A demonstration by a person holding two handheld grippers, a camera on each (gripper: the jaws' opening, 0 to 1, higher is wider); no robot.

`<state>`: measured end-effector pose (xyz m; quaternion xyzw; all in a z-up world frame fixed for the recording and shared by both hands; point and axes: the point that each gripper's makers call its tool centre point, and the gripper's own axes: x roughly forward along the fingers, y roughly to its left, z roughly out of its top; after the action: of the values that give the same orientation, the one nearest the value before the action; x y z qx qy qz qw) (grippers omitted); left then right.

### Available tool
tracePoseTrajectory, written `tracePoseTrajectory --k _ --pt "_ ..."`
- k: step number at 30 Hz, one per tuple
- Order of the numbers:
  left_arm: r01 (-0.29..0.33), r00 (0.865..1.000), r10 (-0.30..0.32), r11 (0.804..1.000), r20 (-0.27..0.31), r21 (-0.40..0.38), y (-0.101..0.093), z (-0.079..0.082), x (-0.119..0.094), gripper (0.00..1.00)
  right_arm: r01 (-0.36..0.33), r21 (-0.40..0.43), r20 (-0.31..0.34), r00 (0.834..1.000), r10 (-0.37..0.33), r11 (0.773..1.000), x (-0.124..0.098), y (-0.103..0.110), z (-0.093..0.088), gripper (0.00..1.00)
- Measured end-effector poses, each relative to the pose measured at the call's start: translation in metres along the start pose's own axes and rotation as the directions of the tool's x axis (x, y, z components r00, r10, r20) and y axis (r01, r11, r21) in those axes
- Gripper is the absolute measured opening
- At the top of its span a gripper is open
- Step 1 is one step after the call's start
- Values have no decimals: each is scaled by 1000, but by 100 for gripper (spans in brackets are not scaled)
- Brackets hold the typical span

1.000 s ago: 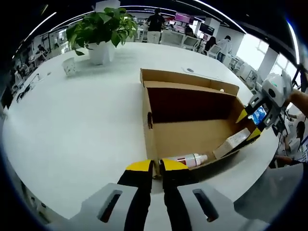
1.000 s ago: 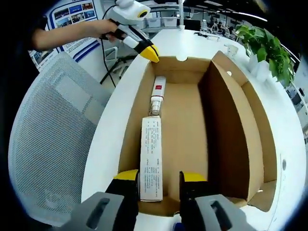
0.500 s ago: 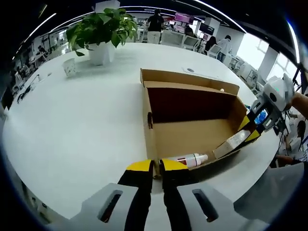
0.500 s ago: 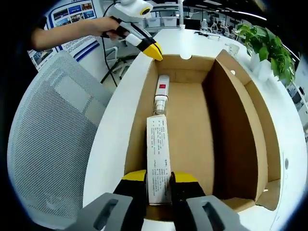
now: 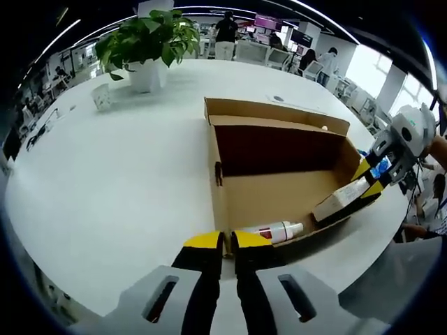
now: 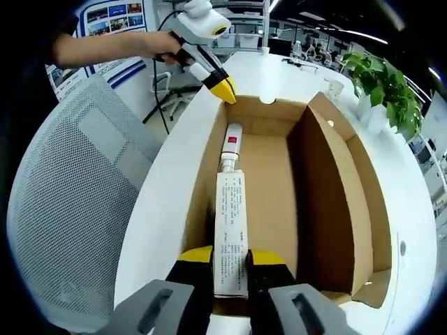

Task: Operate the shoe box by opening the lid, removing the specified soft item, and placing it in the target area until the item is outside and the box remains undamaged.

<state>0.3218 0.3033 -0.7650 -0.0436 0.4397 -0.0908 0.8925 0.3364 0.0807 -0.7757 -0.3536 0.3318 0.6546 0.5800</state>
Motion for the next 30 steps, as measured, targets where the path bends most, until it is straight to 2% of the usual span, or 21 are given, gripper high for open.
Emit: tracePoseTrajectory --k 7,8,9,11,20,30 --pt "-10 1000 10 1000 -15 11 0 0 0 3 29 -20 22 999 -28 999 -18 -5 10 13" --pt "-10 1000 10 1000 -18 16 0 0 0 3 38 -17 37 999 -37 999 -23 -8 13 13" --pt "-9 1000 10 1000 -19 15 0 0 0 3 37 16 78 996 -39 999 -26 -8 20 13" --pt "-8 1000 9 1000 -20 16 0 0 0 3 46 25 104 993 -49 999 -35 -12 26 13" --pt "-12 1000 12 1000 -23 15 -1 0 0 3 81 -8 134 988 -79 997 -66 -15 39 12" --pt "-8 1000 8 1000 -25 12 -1 -1 0 3 100 -41 132 987 -94 994 -93 -13 40 12"
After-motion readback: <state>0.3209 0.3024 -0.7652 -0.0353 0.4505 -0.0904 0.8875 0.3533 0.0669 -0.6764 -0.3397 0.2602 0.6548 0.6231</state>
